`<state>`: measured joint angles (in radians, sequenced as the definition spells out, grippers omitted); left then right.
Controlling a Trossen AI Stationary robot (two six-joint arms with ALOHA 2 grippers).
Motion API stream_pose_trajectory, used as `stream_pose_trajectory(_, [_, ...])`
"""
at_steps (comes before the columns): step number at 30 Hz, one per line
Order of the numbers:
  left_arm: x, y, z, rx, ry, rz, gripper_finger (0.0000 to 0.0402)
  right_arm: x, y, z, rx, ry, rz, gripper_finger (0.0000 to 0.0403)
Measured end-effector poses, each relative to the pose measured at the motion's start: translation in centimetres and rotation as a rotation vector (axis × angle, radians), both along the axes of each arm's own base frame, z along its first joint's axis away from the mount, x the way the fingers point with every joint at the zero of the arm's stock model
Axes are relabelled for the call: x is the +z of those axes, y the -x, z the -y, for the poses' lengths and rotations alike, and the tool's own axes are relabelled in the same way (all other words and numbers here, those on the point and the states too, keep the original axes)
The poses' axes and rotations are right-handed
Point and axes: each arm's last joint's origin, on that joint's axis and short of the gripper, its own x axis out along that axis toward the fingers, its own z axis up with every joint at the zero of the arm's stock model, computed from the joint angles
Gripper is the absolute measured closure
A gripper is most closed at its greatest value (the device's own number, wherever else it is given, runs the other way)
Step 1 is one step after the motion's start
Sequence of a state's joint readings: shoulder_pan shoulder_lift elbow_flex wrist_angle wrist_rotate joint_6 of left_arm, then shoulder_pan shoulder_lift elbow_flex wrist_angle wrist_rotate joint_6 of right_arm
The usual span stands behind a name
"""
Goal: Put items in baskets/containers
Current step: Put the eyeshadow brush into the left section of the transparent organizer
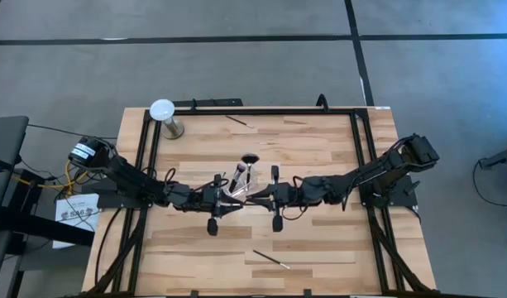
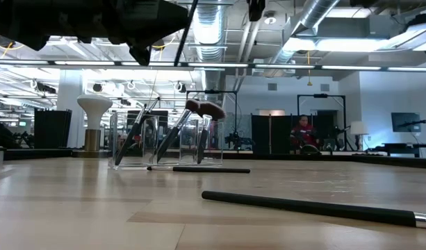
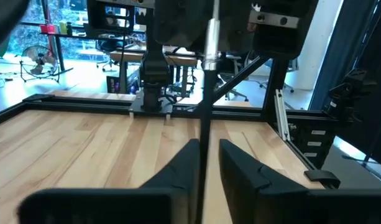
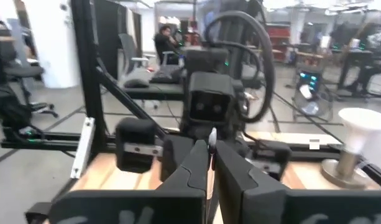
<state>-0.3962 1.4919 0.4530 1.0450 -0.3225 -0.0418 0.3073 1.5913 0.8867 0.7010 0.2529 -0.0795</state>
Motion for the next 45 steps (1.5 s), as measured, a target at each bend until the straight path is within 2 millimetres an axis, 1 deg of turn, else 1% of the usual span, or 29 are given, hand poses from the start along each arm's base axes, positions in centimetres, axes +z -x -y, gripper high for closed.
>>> stream_pose_trajectory(4, [0.7, 0.2, -0.1, -0.001, 0.008, 0.026, 0.0316, -0.6, 0.0, 0.1, -0.036, 0.014, -0.056, 0.0401])
stream_pose_trajectory(7, [1.1, 0.4, -0.1, -0.001, 0.012, 0.045, 0.0304, -0.7, -0.2, 0.4, -0.044, -0.006, -0.058, 0.0402])
stream_pose_trajectory(12, [1.1, 0.4, -0.1, -0.001, 0.021, 0.044, 0.0295, -2.1, -1.3, 0.3, -0.051, -0.018, -0.027, 0.0402])
stream_pose_trajectory(14, [0.9, 0.4, -0.1, -0.002, 0.033, 0.027, 0.0292, -2.9, -1.9, 0.4, -0.048, -0.017, -0.031, 0.0402])
stream_pose_trajectory(16, [0.7, 0.4, -0.1, -0.002, 0.027, 0.002, 0.0287, -3.3, -2.5, 0.5, -0.042, -0.015, -0.043, 0.0402])
stream_pose_trajectory(18, [0.5, 0.4, 0.0, 0.018, 0.02, -0.015, 0.0278, -3.3, -2.7, 0.5, -0.043, -0.018, -0.051, 0.0403])
stream_pose_trajectory(22, [0.4, 0.4, -0.3, 0.113, 0.008, -0.031, 0.0255, -3.0, -2.7, 0.5, -0.022, -0.034, -0.041, 0.0403])
stream_pose_trajectory(27, [0.4, 0.5, -0.2, 0.105, 0.01, -0.027, 0.0227, -2.9, -2.5, 0.2, -0.01, -0.035, -0.04, 0.0402])
stream_pose_trajectory(32, [0.4, 0.5, -0.2, 0.106, 0.005, -0.025, 0.0209, -2.9, -2.5, 0.1, -0.007, -0.036, -0.038, 0.0402])
stream_pose_trajectory(38, [0.8, 0.4, -0.3, 0.109, 0.021, 0.011, 0.0202, -2.8, -2.5, 0.1, -0.007, -0.038, -0.032, 0.0402])
stream_pose_trajectory(45, [1.2, 0.4, -0.2, 0.059, 0.01, 0.047, 0.0211, -2.7, -2.5, 0.1, -0.007, -0.047, -0.027, 0.0402])
